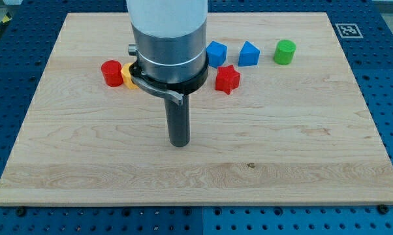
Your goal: Move the yellow hexagon to the top left of the green star
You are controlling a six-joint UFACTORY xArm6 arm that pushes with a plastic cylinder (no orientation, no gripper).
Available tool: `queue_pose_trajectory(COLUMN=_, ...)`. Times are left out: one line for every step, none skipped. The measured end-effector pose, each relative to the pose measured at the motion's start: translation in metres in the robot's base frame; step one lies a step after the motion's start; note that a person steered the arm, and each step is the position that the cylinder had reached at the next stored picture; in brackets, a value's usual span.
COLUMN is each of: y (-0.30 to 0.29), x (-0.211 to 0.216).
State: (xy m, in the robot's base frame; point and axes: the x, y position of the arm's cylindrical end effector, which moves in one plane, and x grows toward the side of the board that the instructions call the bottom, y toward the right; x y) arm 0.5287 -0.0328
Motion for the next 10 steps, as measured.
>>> queue_pose_trajectory(y=0.0, x=0.001)
queue_pose_trajectory(y=0.0, x=-0.003)
queue_pose_trajectory(y=0.0, x=-0.005)
queue_pose_trajectory(y=0.0, x=-0.005)
queue_pose_trajectory(y=0.0, x=-0.025)
queue_pose_trajectory(y=0.0, x=-0.046)
queue_pose_trajectory(y=-0.003, x=-0.054)
queue_pose_trajectory(y=-0.043, x=-0.074)
queue_pose_trajectory(y=-0.076, x=-0.099)
queue_pose_trajectory(y=-0.086, x=-0.124)
